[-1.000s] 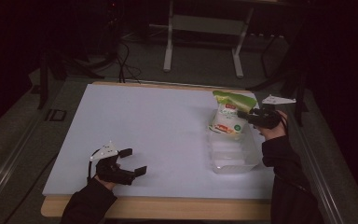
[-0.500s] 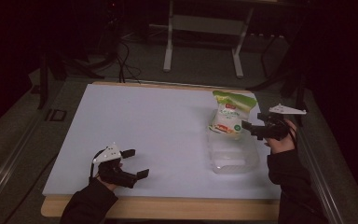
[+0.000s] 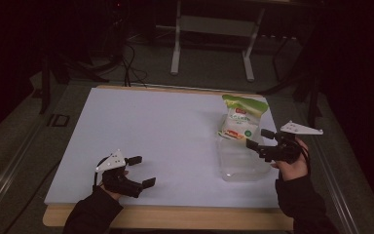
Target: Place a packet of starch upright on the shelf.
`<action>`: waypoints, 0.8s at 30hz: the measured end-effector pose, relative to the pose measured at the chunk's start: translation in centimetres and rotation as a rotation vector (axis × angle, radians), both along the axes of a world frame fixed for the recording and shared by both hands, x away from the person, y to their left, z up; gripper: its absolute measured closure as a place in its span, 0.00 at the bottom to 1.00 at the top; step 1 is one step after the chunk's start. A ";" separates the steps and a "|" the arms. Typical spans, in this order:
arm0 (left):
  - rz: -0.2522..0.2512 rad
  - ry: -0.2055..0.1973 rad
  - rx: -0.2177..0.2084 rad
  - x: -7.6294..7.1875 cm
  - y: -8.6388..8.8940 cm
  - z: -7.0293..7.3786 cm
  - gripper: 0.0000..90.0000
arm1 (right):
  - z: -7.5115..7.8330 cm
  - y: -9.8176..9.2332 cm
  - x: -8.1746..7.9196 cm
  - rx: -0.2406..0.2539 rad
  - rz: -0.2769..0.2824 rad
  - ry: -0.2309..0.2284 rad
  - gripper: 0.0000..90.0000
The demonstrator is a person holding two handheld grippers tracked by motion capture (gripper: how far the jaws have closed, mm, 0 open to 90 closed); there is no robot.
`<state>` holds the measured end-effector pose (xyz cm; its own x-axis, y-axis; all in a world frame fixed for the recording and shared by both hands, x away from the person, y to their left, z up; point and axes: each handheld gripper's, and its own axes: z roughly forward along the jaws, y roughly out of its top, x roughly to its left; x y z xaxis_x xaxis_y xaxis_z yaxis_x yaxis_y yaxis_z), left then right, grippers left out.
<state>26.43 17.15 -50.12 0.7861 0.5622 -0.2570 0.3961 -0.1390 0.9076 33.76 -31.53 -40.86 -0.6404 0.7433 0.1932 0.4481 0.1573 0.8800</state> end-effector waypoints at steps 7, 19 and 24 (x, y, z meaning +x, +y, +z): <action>0.001 -0.001 0.005 -0.1 0.0 0.0 0.00 | -0.1 2.2 -2.3 0.015 0.062 -0.021 0.15; 0.004 -0.005 0.006 -0.2 0.1 0.0 0.00 | -1.1 4.9 -5.9 0.016 0.122 -0.101 0.15; 0.000 -0.010 0.017 -0.2 0.1 0.0 0.00 | -1.8 5.4 -7.3 0.015 0.139 -0.123 0.15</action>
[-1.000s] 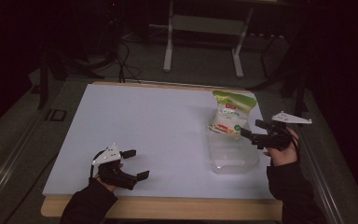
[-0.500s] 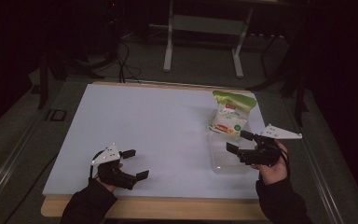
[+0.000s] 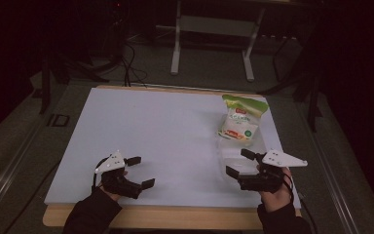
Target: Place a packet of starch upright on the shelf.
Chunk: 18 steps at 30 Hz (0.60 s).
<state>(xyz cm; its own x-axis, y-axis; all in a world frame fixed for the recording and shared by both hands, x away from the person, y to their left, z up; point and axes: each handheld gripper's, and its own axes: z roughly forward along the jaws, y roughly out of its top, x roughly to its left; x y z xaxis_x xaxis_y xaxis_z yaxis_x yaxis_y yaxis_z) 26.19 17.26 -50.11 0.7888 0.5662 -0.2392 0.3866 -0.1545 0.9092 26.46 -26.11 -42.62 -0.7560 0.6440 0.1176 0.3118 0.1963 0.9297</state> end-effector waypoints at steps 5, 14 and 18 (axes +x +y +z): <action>-0.001 -0.001 -0.003 0.0 0.1 0.0 0.00 | -0.7 0.4 -1.2 -0.031 0.004 -0.032 0.15; -0.004 -0.005 0.003 -0.1 0.0 0.0 0.00 | -2.2 0.6 -2.6 -0.073 -0.015 -0.076 0.15; -0.009 -0.007 0.004 -0.2 0.0 -0.1 0.00 | -2.7 0.6 -3.1 -0.083 -0.018 -0.081 0.15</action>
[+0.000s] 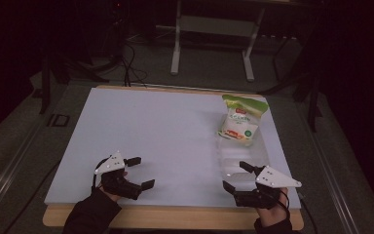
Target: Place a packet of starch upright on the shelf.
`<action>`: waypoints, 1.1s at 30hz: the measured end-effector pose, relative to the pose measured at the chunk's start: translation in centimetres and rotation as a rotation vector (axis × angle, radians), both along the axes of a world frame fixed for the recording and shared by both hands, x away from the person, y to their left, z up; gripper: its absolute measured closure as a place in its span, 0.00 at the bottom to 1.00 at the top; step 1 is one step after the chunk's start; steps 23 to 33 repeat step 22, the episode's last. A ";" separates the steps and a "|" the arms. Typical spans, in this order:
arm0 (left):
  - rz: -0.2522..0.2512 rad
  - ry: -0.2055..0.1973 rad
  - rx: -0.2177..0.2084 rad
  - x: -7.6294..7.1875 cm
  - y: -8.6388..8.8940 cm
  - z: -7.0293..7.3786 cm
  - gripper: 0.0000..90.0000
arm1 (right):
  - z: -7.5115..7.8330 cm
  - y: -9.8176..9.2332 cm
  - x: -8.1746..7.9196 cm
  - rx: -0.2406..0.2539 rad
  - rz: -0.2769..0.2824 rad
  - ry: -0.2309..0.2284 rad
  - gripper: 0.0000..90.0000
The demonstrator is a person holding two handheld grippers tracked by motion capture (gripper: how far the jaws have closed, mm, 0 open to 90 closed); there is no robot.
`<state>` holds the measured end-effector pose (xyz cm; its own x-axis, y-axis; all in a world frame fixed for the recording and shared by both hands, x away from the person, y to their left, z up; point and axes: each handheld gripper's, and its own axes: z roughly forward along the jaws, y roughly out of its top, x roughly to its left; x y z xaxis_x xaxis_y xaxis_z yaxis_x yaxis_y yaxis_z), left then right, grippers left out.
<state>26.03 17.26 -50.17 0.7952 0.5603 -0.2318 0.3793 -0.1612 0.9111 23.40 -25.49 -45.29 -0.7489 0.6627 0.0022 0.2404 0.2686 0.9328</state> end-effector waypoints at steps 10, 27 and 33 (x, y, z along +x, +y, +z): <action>-0.016 -0.001 0.013 0.0 -0.2 -0.2 0.00 | -1.3 0.0 -0.7 -0.056 -0.008 -0.036 0.15; -0.021 -0.004 0.015 0.0 -0.1 -0.4 0.00 | -1.6 -0.1 -0.4 -0.042 0.003 -0.031 0.15; -0.021 -0.004 0.015 0.0 -0.1 -0.4 0.00 | -1.6 -0.1 -0.4 -0.042 0.003 -0.031 0.15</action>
